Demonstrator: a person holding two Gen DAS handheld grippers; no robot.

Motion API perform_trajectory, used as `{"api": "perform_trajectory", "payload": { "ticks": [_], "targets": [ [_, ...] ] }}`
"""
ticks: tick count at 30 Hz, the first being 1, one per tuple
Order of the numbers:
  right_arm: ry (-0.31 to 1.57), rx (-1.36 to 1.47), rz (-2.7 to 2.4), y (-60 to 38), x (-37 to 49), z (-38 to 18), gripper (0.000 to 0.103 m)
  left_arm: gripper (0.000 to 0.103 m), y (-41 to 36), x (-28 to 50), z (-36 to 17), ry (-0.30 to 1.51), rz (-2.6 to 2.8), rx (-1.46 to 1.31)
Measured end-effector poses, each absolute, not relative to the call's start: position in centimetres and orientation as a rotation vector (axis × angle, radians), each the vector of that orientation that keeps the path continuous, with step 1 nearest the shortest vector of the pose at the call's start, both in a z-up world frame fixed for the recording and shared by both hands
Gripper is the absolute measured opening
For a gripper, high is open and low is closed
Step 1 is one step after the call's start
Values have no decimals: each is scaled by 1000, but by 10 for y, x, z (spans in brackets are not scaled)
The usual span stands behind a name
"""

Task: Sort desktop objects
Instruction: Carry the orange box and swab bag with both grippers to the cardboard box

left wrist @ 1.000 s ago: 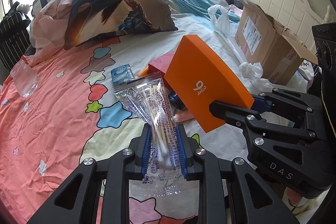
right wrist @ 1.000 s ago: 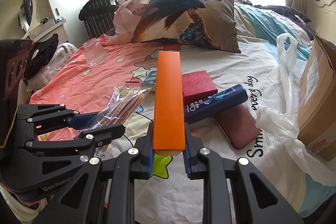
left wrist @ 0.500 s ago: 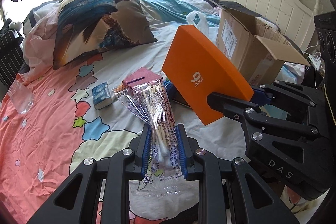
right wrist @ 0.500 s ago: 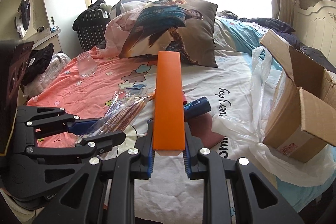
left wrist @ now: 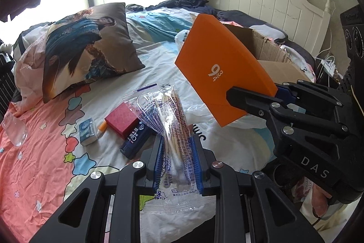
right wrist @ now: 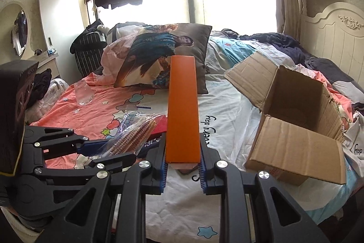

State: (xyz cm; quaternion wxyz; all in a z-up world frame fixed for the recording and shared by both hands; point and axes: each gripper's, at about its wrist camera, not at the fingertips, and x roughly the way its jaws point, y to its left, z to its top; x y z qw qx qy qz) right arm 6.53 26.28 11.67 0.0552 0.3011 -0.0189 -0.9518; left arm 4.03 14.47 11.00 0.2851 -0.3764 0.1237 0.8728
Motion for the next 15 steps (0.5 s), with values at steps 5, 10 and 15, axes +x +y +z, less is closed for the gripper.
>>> {"api": "perform_trajectory", "payload": {
  "ticks": [5,10,15],
  "targets": [
    [-55,870,-2906,271,70,128,22,24,156,42,121,329,2348,-980],
    [-57,830,-2938,285,75,138,21,24,171,45,129,355,2347,-955],
    [-64,809,-2977,305,78,146,21,24,191,50,135,399,2344,-921]
  ]
}}
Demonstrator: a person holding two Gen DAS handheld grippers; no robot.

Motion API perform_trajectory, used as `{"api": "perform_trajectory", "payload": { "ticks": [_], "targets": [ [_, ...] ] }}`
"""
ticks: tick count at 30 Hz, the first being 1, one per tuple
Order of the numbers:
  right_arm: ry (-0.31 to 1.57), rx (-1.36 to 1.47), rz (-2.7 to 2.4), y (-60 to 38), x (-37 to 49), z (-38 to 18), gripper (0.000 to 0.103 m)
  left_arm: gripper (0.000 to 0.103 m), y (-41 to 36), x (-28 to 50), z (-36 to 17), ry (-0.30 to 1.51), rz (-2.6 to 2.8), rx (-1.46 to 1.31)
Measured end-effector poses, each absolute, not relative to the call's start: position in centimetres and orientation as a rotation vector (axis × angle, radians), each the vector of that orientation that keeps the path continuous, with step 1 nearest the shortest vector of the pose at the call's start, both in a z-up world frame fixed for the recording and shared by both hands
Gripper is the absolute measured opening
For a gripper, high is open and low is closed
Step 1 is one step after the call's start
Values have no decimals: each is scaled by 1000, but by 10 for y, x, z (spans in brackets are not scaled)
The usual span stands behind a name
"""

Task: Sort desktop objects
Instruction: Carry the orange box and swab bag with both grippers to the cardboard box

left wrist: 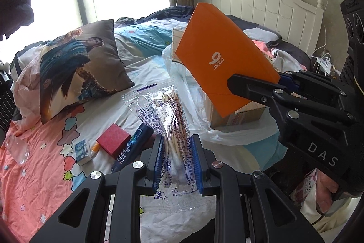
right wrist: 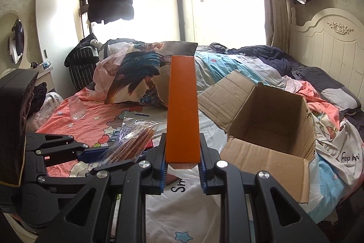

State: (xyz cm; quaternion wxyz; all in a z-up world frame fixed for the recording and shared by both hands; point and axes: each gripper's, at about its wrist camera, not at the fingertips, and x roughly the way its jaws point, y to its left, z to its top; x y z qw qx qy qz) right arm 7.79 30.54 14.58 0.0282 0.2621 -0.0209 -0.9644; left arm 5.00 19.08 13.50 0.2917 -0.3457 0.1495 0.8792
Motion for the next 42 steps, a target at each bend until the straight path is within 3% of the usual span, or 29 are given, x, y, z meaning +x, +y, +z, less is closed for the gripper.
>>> {"api": "perform_trajectory", "payload": {
  "ticks": [42],
  "targets": [
    [-53,1012,-3192,418,57,144,22,24,341,12,139,469,2131,-827]
  ]
}}
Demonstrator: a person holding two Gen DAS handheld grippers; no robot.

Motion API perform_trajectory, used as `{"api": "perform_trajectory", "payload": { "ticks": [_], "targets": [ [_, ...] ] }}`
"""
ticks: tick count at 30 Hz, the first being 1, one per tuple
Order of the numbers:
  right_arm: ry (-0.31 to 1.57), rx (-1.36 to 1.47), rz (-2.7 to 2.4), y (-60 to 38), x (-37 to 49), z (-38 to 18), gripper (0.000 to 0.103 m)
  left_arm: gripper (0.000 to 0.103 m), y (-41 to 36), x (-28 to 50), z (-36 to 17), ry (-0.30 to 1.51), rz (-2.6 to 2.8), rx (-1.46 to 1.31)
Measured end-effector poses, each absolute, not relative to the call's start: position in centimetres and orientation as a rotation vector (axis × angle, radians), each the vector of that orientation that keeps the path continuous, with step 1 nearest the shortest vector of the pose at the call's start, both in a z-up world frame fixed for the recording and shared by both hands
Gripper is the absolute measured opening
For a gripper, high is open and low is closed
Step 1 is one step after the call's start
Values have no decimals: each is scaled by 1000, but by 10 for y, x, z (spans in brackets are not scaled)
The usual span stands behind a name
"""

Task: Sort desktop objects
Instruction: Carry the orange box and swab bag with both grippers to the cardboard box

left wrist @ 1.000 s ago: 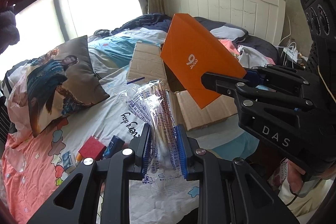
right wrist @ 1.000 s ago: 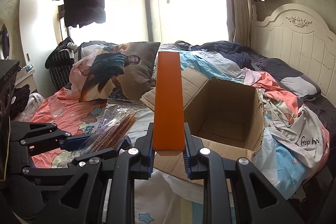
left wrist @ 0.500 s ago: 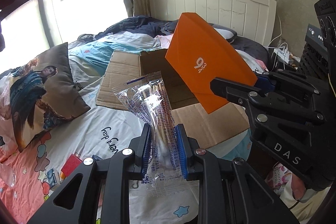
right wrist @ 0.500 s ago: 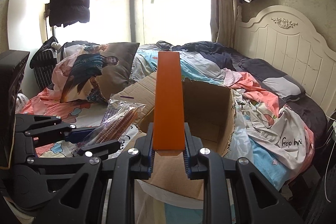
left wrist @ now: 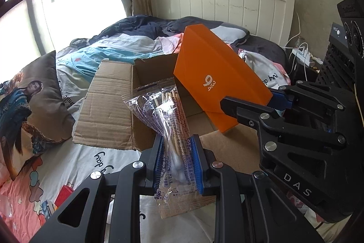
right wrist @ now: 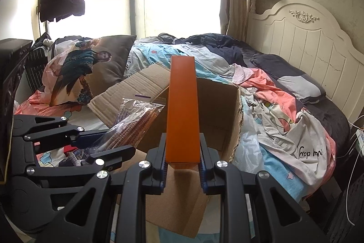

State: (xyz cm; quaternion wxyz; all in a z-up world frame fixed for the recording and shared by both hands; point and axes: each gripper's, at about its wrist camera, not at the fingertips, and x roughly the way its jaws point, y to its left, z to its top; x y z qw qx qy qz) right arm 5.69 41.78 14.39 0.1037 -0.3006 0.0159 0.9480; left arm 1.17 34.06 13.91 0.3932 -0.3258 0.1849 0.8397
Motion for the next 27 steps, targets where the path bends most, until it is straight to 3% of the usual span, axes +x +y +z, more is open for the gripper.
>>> {"api": "perform_trajectory", "payload": {
  "ticks": [27],
  "targets": [
    [-3,-1079,2703,451,-12,120,22,24,374,-53,117,475,2097,-976]
  ]
}}
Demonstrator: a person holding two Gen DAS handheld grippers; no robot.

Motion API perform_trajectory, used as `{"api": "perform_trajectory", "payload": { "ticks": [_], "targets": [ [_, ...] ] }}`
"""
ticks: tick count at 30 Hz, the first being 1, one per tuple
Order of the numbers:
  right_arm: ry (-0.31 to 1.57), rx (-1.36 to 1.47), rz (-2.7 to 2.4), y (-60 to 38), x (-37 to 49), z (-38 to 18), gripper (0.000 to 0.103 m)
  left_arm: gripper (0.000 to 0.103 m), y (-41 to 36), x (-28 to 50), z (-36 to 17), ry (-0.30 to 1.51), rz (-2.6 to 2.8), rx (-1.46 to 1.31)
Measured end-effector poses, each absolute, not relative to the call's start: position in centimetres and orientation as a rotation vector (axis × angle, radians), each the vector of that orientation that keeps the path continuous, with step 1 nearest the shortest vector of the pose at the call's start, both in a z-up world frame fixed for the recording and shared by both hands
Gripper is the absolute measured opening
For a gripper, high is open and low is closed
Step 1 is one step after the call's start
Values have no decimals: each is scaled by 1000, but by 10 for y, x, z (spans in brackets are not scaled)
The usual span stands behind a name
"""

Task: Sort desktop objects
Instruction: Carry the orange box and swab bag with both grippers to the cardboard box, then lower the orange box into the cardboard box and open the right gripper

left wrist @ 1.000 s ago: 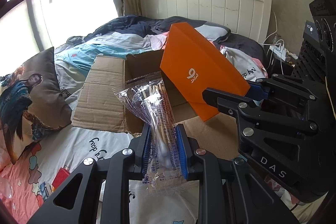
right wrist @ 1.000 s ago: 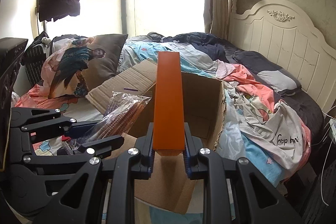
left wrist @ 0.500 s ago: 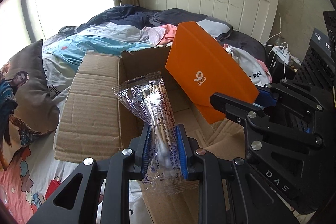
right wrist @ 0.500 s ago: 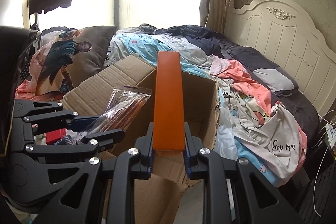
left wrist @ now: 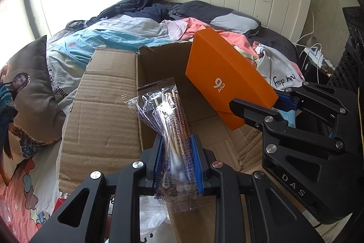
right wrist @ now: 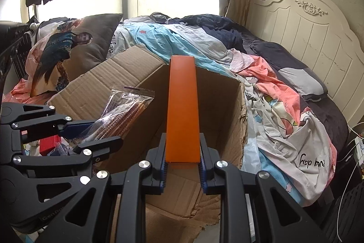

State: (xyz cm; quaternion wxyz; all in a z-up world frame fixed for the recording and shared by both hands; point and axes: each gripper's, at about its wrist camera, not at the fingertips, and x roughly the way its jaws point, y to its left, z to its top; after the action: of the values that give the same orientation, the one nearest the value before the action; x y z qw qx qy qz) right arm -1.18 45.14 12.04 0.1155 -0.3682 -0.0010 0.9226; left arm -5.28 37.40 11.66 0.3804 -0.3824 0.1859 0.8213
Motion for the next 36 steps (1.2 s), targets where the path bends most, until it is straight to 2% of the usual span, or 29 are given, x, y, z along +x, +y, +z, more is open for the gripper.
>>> {"api": "perform_trajectory", "payload": {
  "ticks": [36],
  "targets": [
    [-57,-1147,2655,460,-12,107,22,24,390,-49,105,460,2071,-998]
  ]
}}
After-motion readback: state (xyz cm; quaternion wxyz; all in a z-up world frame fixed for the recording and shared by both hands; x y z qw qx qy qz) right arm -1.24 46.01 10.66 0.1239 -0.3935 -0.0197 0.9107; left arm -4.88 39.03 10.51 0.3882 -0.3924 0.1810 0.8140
